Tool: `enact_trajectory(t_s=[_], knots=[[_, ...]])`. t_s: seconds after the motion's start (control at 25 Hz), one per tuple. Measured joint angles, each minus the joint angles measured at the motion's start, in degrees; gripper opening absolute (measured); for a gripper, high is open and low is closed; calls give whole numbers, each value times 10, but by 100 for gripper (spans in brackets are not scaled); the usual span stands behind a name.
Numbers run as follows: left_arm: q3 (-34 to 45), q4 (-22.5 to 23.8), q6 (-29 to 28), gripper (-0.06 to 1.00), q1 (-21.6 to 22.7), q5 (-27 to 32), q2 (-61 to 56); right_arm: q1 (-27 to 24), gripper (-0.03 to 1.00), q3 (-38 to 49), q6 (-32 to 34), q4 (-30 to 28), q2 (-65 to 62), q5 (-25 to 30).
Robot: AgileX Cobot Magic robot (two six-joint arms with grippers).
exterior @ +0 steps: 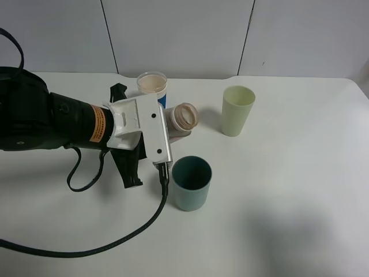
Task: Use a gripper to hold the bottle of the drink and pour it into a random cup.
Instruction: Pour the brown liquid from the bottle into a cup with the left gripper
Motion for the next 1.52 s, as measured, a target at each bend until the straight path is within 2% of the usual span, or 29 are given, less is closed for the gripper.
enact_trajectory(t_s=[0.28, 0.56, 0.76, 1.52], knots=[[-6, -2, 4, 34, -3, 5, 1, 0, 100, 0, 0, 0, 0, 0], [-31, 3, 43, 34, -3, 17, 23, 0, 100, 0, 0, 0, 0, 0], [-33, 11, 47, 34, -3, 18, 40, 0, 100, 0, 0, 0, 0, 0], [-33, 81, 53, 34, -3, 61, 40, 0, 100, 0, 0, 0, 0, 0]])
